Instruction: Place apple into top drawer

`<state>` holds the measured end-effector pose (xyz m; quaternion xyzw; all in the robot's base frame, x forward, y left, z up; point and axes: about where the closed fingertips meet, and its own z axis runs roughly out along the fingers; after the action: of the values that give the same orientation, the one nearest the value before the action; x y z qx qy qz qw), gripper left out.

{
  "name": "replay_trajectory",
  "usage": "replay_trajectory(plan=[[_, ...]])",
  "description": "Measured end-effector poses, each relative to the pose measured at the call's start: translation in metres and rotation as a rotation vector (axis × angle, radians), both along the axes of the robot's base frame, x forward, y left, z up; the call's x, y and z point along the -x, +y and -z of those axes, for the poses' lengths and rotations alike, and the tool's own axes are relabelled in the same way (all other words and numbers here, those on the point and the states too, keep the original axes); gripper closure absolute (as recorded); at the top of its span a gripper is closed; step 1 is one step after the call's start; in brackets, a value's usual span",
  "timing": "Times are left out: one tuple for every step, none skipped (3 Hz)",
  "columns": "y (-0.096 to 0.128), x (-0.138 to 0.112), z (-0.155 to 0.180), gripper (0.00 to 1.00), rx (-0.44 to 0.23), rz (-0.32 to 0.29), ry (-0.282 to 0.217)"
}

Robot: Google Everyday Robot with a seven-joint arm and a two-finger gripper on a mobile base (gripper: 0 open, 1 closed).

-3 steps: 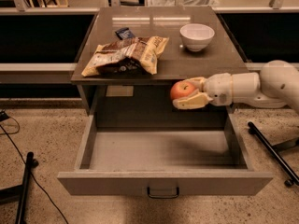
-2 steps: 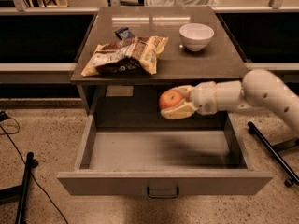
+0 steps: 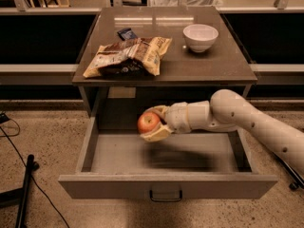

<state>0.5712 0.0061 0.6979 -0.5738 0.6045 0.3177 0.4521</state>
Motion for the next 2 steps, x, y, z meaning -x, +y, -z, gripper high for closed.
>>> replay_trajectory(plan=[[0.016,0.01,0.031,0.58,0.014,-0.117,0.005],[0.007,0.028,0.055,0.35,0.093,-0.154,0.042]])
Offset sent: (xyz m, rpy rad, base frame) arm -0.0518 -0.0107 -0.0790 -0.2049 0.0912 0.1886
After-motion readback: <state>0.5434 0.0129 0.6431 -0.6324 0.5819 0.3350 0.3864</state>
